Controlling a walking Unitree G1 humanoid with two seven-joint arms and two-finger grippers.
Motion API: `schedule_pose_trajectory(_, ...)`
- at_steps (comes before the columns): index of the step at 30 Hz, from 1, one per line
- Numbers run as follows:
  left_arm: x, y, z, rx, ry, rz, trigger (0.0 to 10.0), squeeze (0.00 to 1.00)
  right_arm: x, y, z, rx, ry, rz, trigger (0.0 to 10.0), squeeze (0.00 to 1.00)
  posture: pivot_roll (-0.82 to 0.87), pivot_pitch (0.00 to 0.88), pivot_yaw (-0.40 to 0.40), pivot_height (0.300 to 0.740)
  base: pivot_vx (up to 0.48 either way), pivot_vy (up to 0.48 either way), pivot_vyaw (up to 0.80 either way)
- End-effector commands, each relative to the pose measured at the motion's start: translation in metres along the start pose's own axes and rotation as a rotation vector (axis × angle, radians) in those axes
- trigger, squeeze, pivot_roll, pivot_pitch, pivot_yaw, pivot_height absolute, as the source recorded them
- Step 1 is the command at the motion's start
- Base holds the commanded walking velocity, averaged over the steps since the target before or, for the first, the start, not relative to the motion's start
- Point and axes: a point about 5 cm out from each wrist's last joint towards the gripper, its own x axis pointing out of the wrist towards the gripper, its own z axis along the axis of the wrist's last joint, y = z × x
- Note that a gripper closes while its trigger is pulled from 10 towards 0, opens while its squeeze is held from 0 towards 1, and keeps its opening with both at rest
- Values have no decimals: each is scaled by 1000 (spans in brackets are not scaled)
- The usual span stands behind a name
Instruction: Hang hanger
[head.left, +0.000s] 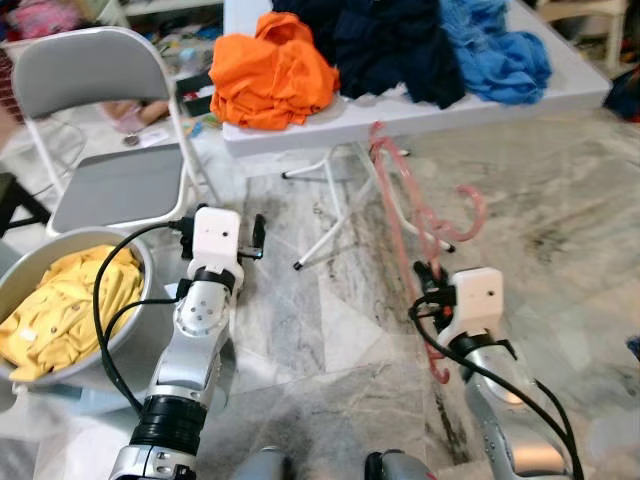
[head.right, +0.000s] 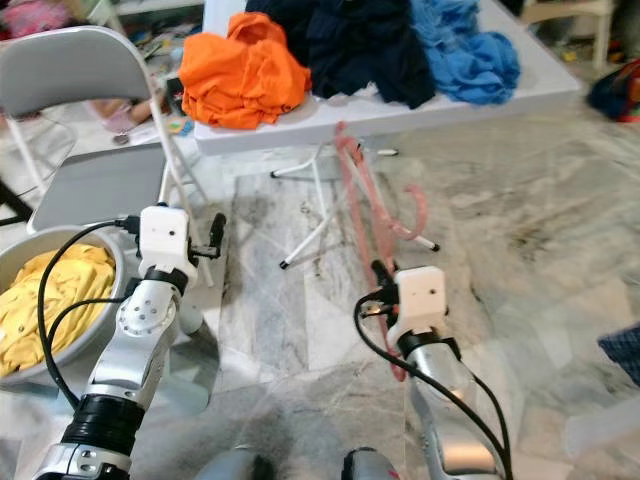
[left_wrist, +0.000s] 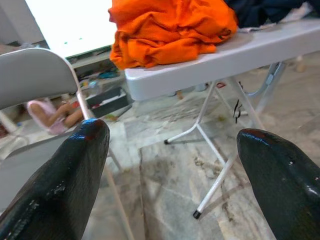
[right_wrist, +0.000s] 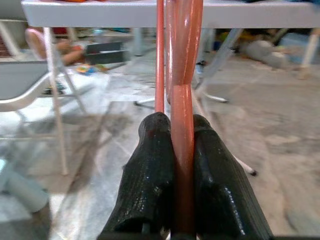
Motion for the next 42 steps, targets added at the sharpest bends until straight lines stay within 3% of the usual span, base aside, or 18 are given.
schedule_pose_trajectory(1, -4, 12, -7, 12, 28, 42, 10000, 0, 2, 11, 2, 14, -11, 30, 10000, 0, -20, 197, 54, 740, 0, 480, 0)
schedule_pose_trajectory(7, -5, 13, -6, 19, 13, 52, 10000, 0, 2, 11, 2, 14, -10, 35, 10000, 0, -18, 197, 52, 740, 0, 446, 0)
schedule_pose_trajectory(12, -6, 10, 0, 14, -42, 7, 10000, 0, 2, 11, 3, 15, -10, 37, 10000, 0, -16, 200, 48, 740, 0, 0, 0)
schedule_pose_trajectory(18, -5, 11, -4, 17, -21, 15, 10000, 0, 1, 14, 5, -5, -27, 62, 10000, 0, -15, 199, 47, 740, 0, 0, 0)
schedule_pose_trajectory(29, -7, 7, -6, 6, -19, -7, 10000, 0, 3, 16, 5, -3, -29, 68, 10000, 0, -8, 201, 41, 740, 0, 0, 800)
schedule_pose_trajectory(34, -9, 17, -22, -31, 54, 47, 10000, 0, 3, 16, 6, -5, -27, 77, 10000, 0, -7, 207, 35, 740, 0, 0, 800)
schedule_pose_trajectory(42, -10, 21, -24, -43, 63, 53, 10000, 0, 2, 18, 5, -3, -24, 91, 10000, 0, -9, 213, 29, 740, 0, 0, 691)
